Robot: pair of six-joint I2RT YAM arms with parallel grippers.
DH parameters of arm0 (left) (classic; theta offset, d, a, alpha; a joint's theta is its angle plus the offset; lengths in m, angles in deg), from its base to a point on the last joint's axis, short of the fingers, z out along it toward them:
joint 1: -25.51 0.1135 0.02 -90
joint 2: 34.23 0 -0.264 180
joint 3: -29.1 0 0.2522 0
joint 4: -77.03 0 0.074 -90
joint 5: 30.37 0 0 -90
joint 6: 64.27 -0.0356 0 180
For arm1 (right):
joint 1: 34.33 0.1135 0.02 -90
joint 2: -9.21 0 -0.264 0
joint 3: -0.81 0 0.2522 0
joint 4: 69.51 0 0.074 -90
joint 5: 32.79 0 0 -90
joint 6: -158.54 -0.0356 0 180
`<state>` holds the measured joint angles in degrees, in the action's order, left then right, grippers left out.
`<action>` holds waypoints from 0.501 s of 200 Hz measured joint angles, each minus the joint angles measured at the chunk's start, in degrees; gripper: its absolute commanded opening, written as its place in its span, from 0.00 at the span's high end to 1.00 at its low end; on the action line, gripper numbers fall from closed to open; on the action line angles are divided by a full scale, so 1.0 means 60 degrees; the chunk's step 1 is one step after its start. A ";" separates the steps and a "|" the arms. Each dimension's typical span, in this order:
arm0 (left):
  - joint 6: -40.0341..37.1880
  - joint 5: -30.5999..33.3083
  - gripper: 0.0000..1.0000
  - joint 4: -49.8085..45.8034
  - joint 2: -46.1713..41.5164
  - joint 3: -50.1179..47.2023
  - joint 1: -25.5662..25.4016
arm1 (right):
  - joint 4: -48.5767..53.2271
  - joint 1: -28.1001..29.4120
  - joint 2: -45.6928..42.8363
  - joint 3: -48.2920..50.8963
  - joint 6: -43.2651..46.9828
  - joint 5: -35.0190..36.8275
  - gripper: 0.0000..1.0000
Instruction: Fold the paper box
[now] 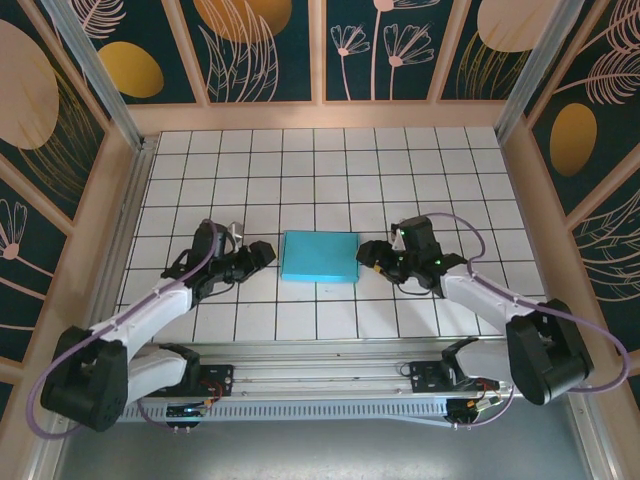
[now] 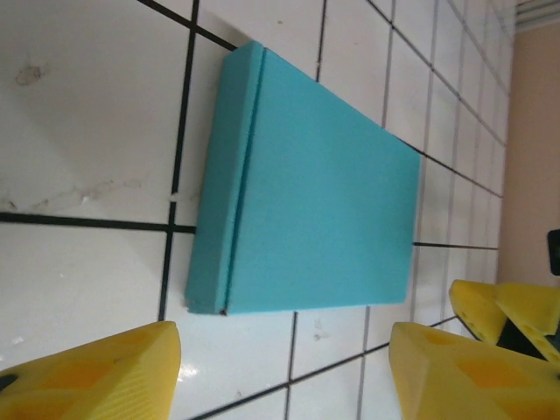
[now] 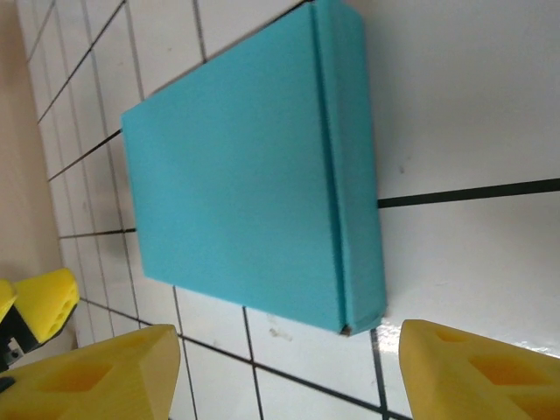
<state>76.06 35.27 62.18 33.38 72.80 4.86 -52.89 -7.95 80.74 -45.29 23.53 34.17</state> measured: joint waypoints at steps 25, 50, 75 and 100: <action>-0.0237 -0.0124 0.36 0.0506 0.1381 0.0342 0.0000 | -0.0754 0.0011 0.1024 0.0004 -0.0182 0.0087 0.44; -0.0412 -0.0357 0.37 0.1027 0.2484 0.0739 0.0000 | -0.1373 0.0106 0.2240 -0.0153 -0.0313 0.0022 0.51; -0.0506 -0.0477 0.47 0.1555 0.3643 0.1373 0.0000 | -0.1861 0.0146 0.3206 -0.0667 -0.0353 -0.0182 0.56; -0.0331 -0.0605 0.59 0.2120 0.4728 0.1851 0.0022 | -0.2233 0.0153 0.3894 -0.1344 -0.0426 -0.0062 0.62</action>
<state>74.07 31.64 74.90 61.75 83.90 4.99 -66.29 -7.04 104.10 -53.35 20.97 33.79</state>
